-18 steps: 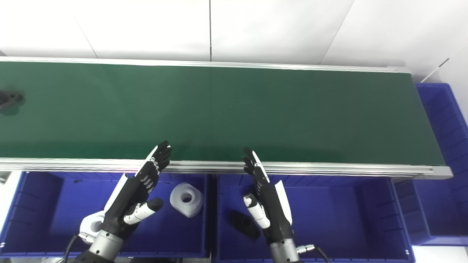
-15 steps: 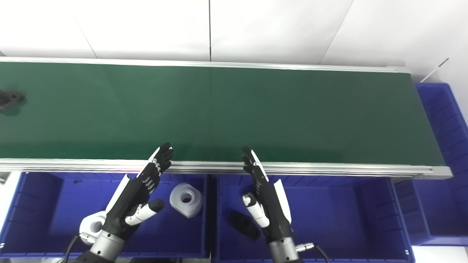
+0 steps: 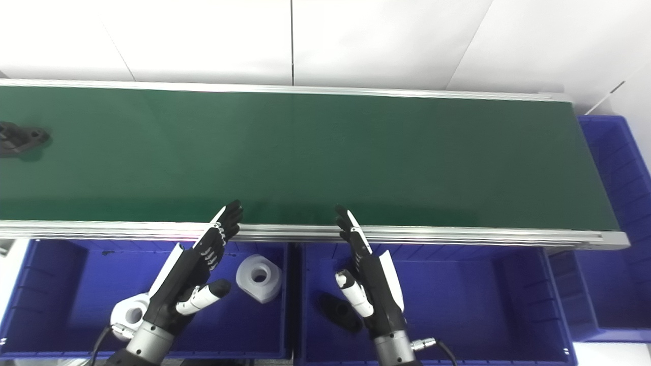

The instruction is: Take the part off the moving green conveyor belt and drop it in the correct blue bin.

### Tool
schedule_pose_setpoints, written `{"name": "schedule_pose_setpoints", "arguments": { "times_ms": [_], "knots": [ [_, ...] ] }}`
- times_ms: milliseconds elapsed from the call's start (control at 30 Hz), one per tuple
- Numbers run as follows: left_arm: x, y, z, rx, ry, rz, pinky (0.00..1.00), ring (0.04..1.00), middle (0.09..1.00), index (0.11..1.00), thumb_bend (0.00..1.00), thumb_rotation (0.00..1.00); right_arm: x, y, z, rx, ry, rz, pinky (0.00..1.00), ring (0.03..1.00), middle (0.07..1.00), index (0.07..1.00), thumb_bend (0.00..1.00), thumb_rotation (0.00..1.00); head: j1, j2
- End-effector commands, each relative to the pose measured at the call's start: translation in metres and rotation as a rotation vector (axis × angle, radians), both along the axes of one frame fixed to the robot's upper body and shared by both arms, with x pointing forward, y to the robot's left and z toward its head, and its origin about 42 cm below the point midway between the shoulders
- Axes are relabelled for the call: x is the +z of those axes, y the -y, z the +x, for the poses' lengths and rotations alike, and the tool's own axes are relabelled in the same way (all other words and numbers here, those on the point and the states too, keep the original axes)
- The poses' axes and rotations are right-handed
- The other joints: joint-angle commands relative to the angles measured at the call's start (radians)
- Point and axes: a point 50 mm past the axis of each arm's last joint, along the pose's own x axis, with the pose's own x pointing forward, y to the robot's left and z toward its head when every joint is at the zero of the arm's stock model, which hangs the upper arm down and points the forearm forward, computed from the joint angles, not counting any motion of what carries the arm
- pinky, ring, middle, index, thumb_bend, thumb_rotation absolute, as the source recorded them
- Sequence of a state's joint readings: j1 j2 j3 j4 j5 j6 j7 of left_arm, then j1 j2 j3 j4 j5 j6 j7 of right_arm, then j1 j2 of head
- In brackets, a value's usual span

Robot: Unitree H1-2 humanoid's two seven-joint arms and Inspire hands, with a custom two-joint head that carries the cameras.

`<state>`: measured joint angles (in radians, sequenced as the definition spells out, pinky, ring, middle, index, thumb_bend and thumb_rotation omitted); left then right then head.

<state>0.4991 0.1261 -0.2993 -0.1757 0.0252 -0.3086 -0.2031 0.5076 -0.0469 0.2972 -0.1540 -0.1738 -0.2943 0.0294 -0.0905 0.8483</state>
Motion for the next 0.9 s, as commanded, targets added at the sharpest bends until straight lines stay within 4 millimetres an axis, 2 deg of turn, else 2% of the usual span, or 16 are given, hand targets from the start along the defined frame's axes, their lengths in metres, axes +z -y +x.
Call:
{"name": "schedule_pose_setpoints", "arguments": {
  "times_ms": [0,300,467,500,533,567,600,633,867],
  "knots": [
    [0.007,0.000,0.002,-0.006,0.044,-0.020,0.98,0.989,0.987,1.000,0.84,0.73,0.009,-0.003,0.001,0.007,0.073,0.027,0.95,0.961,0.981,0.961,0.86,1.00,0.002,-0.001],
    [0.003,0.000,0.001,-0.002,0.042,-0.021,0.98,0.983,0.973,1.000,0.85,0.73,0.007,-0.001,-0.001,0.007,0.070,0.023,0.95,0.958,0.981,0.956,0.86,1.00,0.021,-0.018],
    [-0.002,0.002,-0.003,0.010,0.032,-0.020,0.96,0.973,0.962,0.999,0.86,0.72,0.002,0.001,-0.004,0.009,0.064,0.021,0.96,0.963,0.984,0.957,0.85,1.00,0.062,-0.067],
    [-0.004,0.003,-0.004,0.011,0.026,-0.023,0.96,0.972,0.961,0.999,0.86,0.72,0.000,0.002,-0.005,0.010,0.062,0.020,0.95,0.963,0.983,0.957,0.85,1.00,0.079,-0.089],
    [-0.005,0.004,-0.005,0.012,0.023,-0.026,0.97,0.970,0.957,0.996,0.86,0.71,-0.002,0.003,-0.006,0.011,0.061,0.020,0.96,0.965,0.986,0.959,0.86,1.00,0.079,-0.089],
    [-0.008,0.005,-0.005,0.009,0.025,-0.024,0.97,0.970,0.956,0.994,0.86,0.71,-0.004,0.004,-0.006,0.010,0.061,0.018,0.96,0.965,0.986,0.959,0.86,1.00,0.095,-0.110],
    [-0.010,0.006,-0.005,0.007,0.028,-0.022,0.96,0.966,0.956,0.991,0.86,0.70,-0.006,0.005,-0.007,0.010,0.062,0.018,0.95,0.962,0.985,0.959,0.86,1.00,0.095,-0.110],
    [-0.013,0.006,-0.006,0.004,0.029,-0.020,0.96,0.964,0.956,0.989,0.86,0.70,-0.008,0.006,-0.007,0.010,0.063,0.018,0.95,0.960,0.985,0.959,0.86,1.00,0.107,-0.131],
    [-0.025,0.010,-0.006,-0.011,0.022,-0.016,0.94,0.957,0.956,0.984,0.88,0.68,-0.022,0.014,-0.007,0.015,0.049,0.005,0.93,0.949,0.981,0.954,0.86,0.99,0.136,-0.212]
  ]
}}
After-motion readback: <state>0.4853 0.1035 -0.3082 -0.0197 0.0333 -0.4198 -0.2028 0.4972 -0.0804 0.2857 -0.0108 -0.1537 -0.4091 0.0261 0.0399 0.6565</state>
